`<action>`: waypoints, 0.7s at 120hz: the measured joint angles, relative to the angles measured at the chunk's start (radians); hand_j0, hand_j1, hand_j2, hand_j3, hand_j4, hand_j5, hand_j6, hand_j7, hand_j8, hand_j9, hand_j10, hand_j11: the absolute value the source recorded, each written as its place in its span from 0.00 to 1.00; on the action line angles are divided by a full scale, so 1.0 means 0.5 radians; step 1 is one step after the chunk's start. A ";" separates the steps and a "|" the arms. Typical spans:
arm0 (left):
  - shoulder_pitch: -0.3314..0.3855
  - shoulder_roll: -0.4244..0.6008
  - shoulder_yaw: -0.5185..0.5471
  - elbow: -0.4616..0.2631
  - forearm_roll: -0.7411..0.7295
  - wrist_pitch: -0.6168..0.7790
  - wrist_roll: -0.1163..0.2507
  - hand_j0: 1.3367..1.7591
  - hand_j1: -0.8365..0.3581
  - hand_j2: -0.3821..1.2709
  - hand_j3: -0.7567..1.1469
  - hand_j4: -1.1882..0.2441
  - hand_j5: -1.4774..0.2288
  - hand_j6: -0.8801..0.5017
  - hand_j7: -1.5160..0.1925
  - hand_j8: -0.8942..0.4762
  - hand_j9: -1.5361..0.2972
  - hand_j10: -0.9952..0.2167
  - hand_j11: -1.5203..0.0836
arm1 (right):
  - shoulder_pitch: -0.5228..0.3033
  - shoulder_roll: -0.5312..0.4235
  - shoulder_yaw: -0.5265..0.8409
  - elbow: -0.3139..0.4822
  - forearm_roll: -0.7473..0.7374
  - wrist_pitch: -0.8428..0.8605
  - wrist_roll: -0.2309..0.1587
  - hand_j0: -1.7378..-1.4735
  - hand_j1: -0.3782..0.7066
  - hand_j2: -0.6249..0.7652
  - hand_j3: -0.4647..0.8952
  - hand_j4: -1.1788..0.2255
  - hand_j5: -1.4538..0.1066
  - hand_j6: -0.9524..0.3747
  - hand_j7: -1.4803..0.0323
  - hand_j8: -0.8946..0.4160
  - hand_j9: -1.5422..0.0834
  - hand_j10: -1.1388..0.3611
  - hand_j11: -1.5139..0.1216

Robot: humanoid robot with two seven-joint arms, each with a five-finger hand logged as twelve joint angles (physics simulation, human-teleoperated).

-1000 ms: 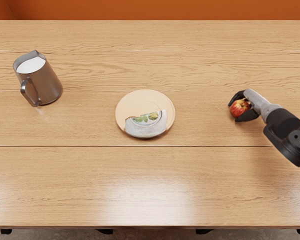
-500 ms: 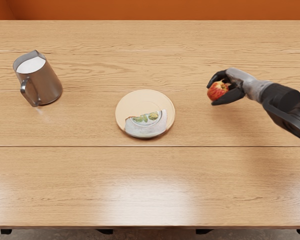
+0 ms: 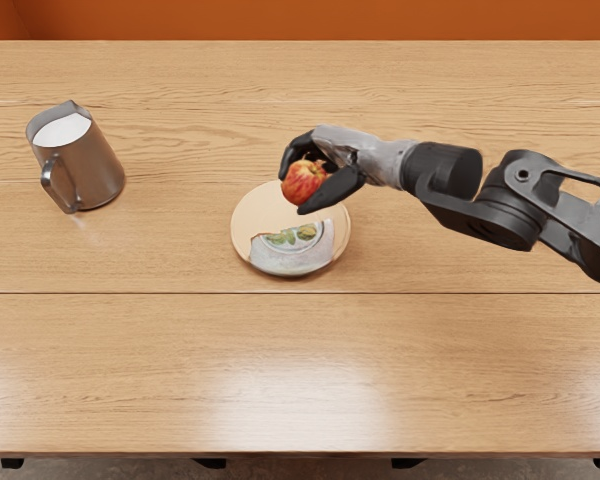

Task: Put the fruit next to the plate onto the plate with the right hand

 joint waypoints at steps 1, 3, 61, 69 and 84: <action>0.000 0.000 0.000 0.000 0.000 0.000 0.000 0.76 0.74 0.26 0.40 0.66 0.68 0.46 0.70 0.47 0.66 0.62 0.75 | 0.006 0.010 -0.008 -0.001 -0.006 0.000 -0.001 0.36 0.60 0.49 0.34 0.40 0.22 0.45 0.27 0.48 0.29 0.36 0.29; 0.000 0.000 0.000 0.000 0.000 0.000 0.000 0.76 0.74 0.26 0.40 0.66 0.68 0.46 0.70 0.47 0.66 0.62 0.75 | 0.018 0.028 -0.021 -0.002 -0.018 0.000 -0.002 0.36 0.60 0.49 0.34 0.40 0.22 0.45 0.27 0.48 0.29 0.36 0.29; 0.000 0.000 0.000 0.000 0.000 0.000 0.000 0.76 0.74 0.26 0.40 0.66 0.68 0.46 0.70 0.47 0.66 0.62 0.75 | 0.082 0.317 -0.237 -0.271 -0.384 -0.022 -0.010 0.36 0.60 0.50 0.34 0.40 0.22 0.45 0.27 0.49 0.27 0.36 0.29; 0.000 0.000 0.000 0.000 0.000 0.000 0.000 0.76 0.74 0.26 0.40 0.66 0.68 0.46 0.70 0.47 0.66 0.62 0.75 | 0.081 0.324 -0.241 -0.293 -0.390 -0.023 -0.009 0.36 0.60 0.49 0.34 0.40 0.23 0.45 0.28 0.48 0.28 0.36 0.30; 0.000 0.000 0.000 0.000 0.000 0.000 0.000 0.76 0.74 0.26 0.40 0.66 0.68 0.46 0.70 0.47 0.66 0.62 0.75 | 0.076 0.335 -0.241 -0.337 -0.374 -0.024 -0.004 0.34 0.56 0.45 0.34 0.41 0.33 0.40 0.38 0.43 0.38 0.35 0.38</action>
